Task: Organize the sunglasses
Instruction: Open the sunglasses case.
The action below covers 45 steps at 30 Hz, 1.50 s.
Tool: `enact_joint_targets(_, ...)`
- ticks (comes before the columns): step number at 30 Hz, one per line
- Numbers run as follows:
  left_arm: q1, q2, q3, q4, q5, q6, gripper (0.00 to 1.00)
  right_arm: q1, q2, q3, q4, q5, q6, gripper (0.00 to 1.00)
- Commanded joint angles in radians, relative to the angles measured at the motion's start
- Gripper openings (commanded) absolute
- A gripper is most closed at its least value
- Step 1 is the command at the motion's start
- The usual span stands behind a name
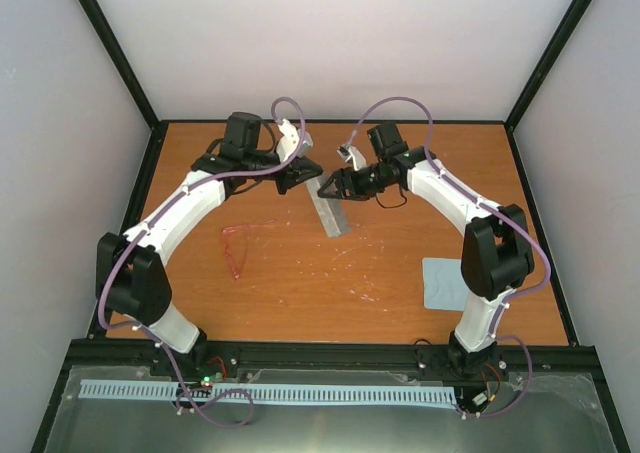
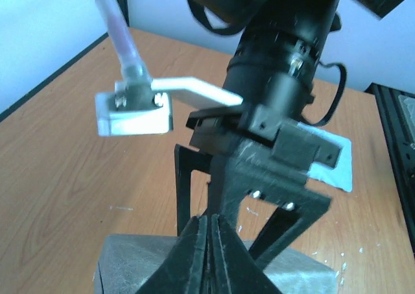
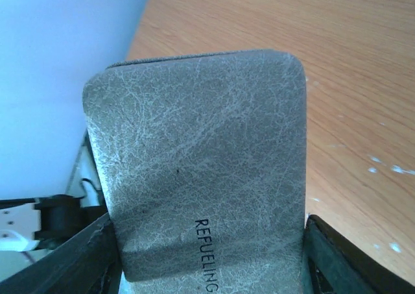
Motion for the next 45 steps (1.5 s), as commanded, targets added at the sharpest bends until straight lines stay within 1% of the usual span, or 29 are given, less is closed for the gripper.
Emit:
enact_joint_targets(1, -0.001, 0.030, -0.003, -0.008, 0.023, 0.015, 0.01, 0.000, -0.020, 0.023, 0.105, -0.151, 0.095, 0.03)
enact_joint_targets(8, -0.001, 0.020, -0.014, -0.048, -0.009, 0.082, 0.01, -0.047, -0.026, 0.059, 0.106, -0.155, 0.113, 0.03)
enact_joint_targets(12, -0.001, 0.022, -0.022, -0.045, -0.006, 0.088, 0.01, -0.053, -0.029, 0.070, 0.113, -0.167, 0.123, 0.03)
enact_joint_targets(18, -0.001, 0.064, -0.028, -0.041, -0.013, 0.088, 0.01, -0.053, -0.052, 0.069, 0.124, -0.207, 0.132, 0.03)
enact_joint_targets(24, -0.001, 0.121, -0.008, -0.035, -0.040, 0.098, 0.01, -0.053, -0.079, 0.064, 0.090, -0.241, 0.105, 0.03)
enact_joint_targets(30, -0.001, 0.150, -0.040, -0.034, -0.086, 0.136, 0.01, -0.053, -0.113, 0.069, 0.087, -0.279, 0.106, 0.03)
enact_joint_targets(35, -0.001, 0.176, -0.079, -0.022, -0.122, 0.161, 0.00, -0.053, -0.122, 0.119, 0.031, -0.295, 0.082, 0.03)
enact_joint_targets(40, 0.000, 0.196, -0.092, -0.019, -0.160, 0.179, 0.01, -0.067, -0.131, 0.136, -0.015, -0.277, 0.061, 0.03)
enact_joint_targets(45, 0.007, 0.182, -0.094, -0.008, -0.182, 0.182, 0.01, -0.084, -0.126, 0.129, -0.058, -0.229, 0.030, 0.03)
